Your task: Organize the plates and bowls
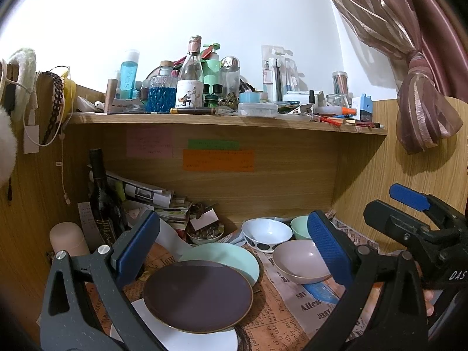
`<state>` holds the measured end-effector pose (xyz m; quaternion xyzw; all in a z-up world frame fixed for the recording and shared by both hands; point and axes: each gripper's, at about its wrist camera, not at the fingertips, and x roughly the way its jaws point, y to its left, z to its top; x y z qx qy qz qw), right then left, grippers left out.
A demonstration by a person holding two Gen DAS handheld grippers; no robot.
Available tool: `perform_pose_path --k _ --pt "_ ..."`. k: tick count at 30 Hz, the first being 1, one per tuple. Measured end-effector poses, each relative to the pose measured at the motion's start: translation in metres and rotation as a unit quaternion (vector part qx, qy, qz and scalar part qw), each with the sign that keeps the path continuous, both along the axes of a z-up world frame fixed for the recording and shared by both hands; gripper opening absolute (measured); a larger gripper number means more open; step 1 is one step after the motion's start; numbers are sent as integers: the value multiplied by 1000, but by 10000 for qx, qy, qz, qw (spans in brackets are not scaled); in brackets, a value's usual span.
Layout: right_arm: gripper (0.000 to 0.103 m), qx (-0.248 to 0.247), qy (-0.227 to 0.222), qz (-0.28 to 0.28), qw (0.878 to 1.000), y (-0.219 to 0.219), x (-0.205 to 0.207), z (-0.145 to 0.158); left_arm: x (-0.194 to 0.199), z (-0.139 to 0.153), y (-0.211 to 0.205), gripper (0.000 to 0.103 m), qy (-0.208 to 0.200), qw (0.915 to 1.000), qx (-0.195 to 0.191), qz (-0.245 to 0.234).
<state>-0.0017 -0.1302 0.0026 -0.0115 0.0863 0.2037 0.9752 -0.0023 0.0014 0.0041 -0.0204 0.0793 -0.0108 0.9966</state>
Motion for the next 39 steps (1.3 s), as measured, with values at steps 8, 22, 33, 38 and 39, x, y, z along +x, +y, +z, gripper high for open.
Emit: perform_pose_path --k 8,22,33,38,39 --pt "103 -5 -37 7 10000 1 -3 1 -1 -1 0 103 -23 10000 -9 9" --pt "103 12 -40 34 10000 3 -5 2 -1 -1 1 103 -39 10000 -6 15" --pt "103 9 -40 37 10000 2 -4 1 -1 -1 0 103 -42 10000 10 7" --pt "103 28 -17 31 10000 3 -3 1 -1 -2 -2 103 -17 10000 11 -4" --pt "103 39 -7 25 10000 2 -3 1 -1 -3 -2 103 -9 10000 9 -8"
